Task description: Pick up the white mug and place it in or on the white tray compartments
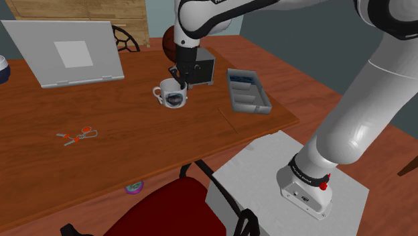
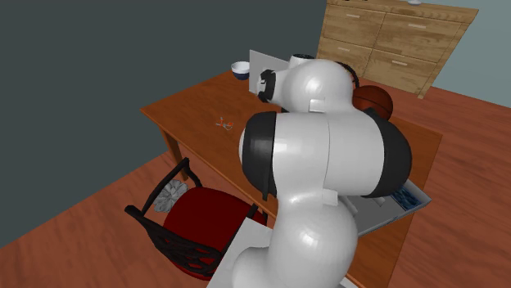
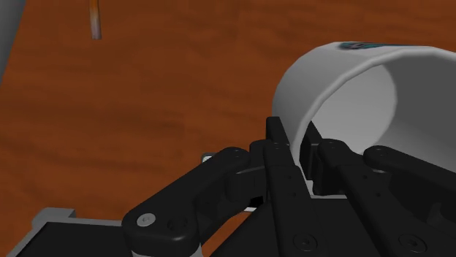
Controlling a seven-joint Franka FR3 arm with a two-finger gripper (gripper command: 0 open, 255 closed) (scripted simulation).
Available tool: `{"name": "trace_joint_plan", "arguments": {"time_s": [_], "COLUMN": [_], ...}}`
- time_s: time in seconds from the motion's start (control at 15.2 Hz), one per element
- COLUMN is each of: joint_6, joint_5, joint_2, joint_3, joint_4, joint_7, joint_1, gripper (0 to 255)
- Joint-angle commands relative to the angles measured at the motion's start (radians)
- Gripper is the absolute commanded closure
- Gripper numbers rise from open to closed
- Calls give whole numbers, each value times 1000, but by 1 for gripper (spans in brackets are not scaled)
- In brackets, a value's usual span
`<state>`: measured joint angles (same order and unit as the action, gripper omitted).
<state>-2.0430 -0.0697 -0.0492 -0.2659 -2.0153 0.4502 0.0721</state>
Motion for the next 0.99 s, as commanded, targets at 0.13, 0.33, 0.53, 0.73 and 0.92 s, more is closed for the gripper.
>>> {"name": "trace_joint_plan", "arguments": {"time_s": [0.13,0.33,0.53,0.73,0.92], "joint_6": [53,92,105,109,115], "joint_5": [-3,-4,-14,-22,-23], "joint_2": [15,25,65,113,153], "joint_3": [1,2,24,60,99], "joint_4": [38,67,38,-11,-50], "joint_7": [0,0,-49,-122,-195], "joint_1": [-2,-2,-26,-60,-93], "gripper": [255,255,255,255,255]}}
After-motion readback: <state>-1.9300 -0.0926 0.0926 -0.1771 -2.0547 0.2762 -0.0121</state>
